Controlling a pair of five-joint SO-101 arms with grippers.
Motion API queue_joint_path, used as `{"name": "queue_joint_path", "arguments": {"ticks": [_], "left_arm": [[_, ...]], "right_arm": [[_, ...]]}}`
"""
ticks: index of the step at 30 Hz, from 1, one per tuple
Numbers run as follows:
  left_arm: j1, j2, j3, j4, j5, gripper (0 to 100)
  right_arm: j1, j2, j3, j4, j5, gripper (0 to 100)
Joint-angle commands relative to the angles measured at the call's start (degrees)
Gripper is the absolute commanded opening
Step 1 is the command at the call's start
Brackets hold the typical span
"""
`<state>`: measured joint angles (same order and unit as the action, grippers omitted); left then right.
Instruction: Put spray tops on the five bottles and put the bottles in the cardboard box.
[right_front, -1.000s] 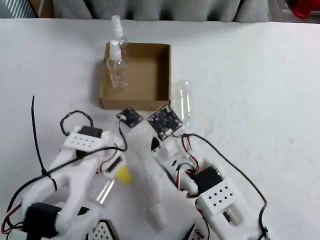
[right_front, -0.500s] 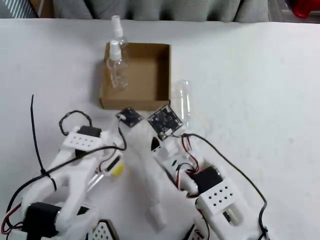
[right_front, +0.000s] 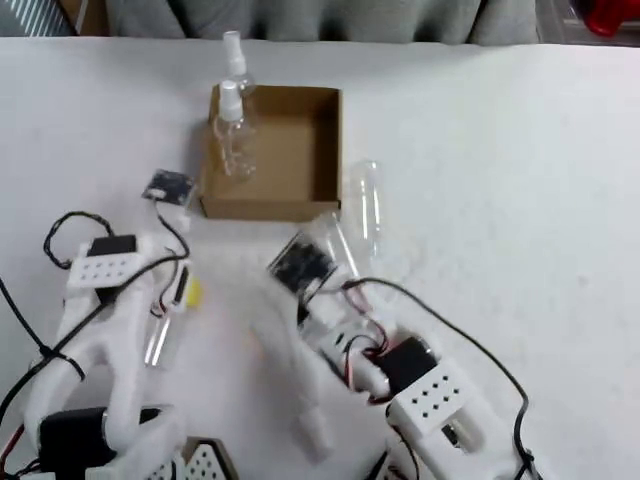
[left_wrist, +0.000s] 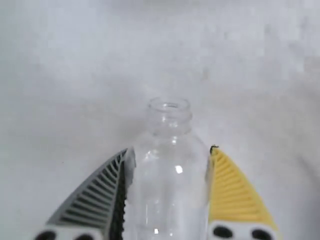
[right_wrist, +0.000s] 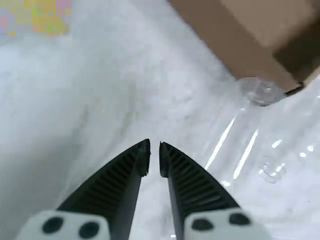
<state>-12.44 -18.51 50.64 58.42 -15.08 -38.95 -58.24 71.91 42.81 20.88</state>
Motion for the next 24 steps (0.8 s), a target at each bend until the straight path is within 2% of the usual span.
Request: {"name": "queue_joint_path", "arguments": {"ticks": [1,6,12,18,22,24], "left_arm": [[-3.74,-0.48,-5.01,-1.67,3.25,2],[-5.58,-0.31,-4.84,-4.13,3.96,2],[-5.85,-0.04,-5.01,-4.22,3.96,2],[-6.99,-0.04,-4.66,-6.07,3.96,2],[-6.99,-0.04,-4.66,-6.07,3.96,2],[-6.99,-0.04,-4.66,-6.07,3.96,2]], "right_arm": [[-4.53,-1.1,-5.8,9.19,5.01,1.8],[-8.75,-1.1,-9.93,21.76,12.22,1.8],[-16.92,-1.1,-9.76,25.71,12.66,2.1],[-16.92,-1.01,-9.76,24.75,3.25,17.3],[-16.84,1.45,-9.93,22.2,0.44,15.1],[-16.22,5.49,-10.64,20.35,-2.29,17.1]]}}
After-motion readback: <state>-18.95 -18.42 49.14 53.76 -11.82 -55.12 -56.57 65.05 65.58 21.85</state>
